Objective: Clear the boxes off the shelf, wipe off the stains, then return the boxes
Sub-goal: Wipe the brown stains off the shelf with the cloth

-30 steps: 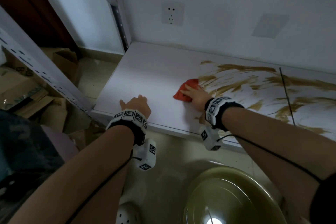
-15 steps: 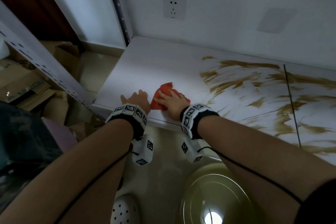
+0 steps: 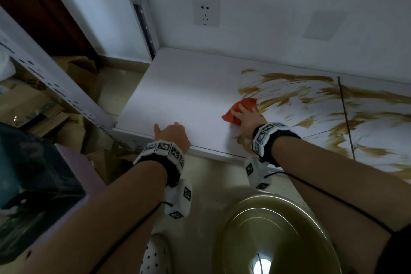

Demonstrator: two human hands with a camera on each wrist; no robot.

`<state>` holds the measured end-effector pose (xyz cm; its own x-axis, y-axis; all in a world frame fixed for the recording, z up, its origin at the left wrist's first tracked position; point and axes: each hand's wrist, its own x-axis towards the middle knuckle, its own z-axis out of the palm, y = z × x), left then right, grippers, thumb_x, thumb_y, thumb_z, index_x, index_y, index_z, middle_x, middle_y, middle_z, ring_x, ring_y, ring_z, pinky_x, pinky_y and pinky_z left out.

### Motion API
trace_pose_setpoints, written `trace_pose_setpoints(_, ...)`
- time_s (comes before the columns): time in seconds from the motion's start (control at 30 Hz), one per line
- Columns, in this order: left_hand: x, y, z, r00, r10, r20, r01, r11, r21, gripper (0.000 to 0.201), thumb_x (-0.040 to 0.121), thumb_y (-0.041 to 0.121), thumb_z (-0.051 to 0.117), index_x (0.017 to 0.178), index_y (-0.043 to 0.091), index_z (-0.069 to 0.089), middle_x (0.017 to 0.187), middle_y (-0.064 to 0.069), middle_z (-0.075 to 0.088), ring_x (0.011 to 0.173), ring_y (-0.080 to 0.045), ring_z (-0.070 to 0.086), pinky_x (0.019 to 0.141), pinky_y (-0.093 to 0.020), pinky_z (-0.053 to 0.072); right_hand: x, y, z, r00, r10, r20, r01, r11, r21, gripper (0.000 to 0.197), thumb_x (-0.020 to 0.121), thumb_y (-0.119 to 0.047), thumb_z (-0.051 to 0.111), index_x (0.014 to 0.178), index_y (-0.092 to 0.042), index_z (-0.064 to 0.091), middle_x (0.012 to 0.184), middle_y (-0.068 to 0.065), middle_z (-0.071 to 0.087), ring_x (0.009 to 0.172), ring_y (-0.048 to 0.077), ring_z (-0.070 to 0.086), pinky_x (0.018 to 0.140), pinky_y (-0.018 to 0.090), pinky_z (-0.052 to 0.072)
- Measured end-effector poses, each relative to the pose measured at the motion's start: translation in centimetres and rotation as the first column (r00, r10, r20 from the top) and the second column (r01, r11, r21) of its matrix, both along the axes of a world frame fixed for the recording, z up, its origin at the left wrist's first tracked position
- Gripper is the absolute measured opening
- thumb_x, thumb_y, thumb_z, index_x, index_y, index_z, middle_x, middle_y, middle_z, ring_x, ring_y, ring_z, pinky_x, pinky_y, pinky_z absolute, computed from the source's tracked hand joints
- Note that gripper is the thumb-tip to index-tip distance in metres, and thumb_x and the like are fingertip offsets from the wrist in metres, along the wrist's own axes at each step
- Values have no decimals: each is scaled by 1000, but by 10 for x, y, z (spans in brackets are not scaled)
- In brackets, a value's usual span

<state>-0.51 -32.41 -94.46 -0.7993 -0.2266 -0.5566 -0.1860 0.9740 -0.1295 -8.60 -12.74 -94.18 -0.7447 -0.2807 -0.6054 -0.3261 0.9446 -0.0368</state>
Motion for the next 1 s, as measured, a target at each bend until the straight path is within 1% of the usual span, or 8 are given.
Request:
trace_pose_setpoints(0.17,7,2,-5,999,-10,-32,10,1000,-16,56,93,15,34,148,9,23,154,-4,25,137,-19,33,118,-52,5,11,-29,-6,992,124,17,-122,988,-99,75,92,-8,48,150,-35,9,159,-5,-9,146,32,-6,116,55,12)
trace_pose_setpoints(0.33,4,7,3,1000,25,10,-25,1000,7,55,94,17,33,148,10,23,155,-4,25,136,-24,36,117,-52,10,36,-66,-7,962,270,31,-262,951,-167,61,95,-10,41,148,-36,22,160,-5,-3,146,30,-4,117,56,7)
trace_pose_setpoints(0.47,-1,13,9,997,70,38,-70,998,1,54,94,22,37,145,7,30,152,-7,30,136,-25,36,117,-51,12,48,-51,-18,934,355,-48,-355,897,-263,51,98,-16,41,145,-33,31,159,-8,7,146,26,6,117,49,13)
trace_pose_setpoints(0.57,-2,12,8,995,83,58,-84,996,6,53,95,17,37,146,5,29,154,-9,26,140,-26,30,118,-52,8,39,-16,-19,957,273,-94,-289,904,-316,50,97,-13,43,145,-27,35,158,-3,14,146,24,11,118,41,13)
trace_pose_setpoints(0.63,-2,9,3,994,73,80,-74,997,3,56,97,18,34,149,3,19,158,-9,16,143,-26,22,118,-52,5,26,8,-14,982,161,-102,-183,946,-268,58,94,-16,52,147,-25,30,159,1,12,146,26,9,119,39,11)
trace_pose_setpoints(0.77,0,3,-6,994,74,75,-76,997,23,57,98,22,33,150,6,14,158,-9,11,145,-25,15,117,-52,8,9,21,-6,999,32,0,-32,996,-88,84,87,-27,64,151,-28,10,160,-1,-4,147,31,-2,118,48,11)
trace_pose_setpoints(0.87,-1,5,-8,993,82,90,-84,996,16,60,98,23,31,151,8,8,159,-7,6,146,-23,12,117,-52,4,10,-1,-3,995,90,-50,-92,995,-32,84,88,-23,62,152,-25,7,159,3,-5,146,33,-4,118,48,11)
trace_pose_setpoints(1.0,-2,9,-5,993,91,77,-93,996,19,61,96,18,32,151,7,8,160,-6,5,146,-22,14,117,-51,6,23,-41,-7,983,182,-1,-181,979,-90,69,94,-11,46,150,-33,13,159,-5,-5,146,32,-2,115,56,15)
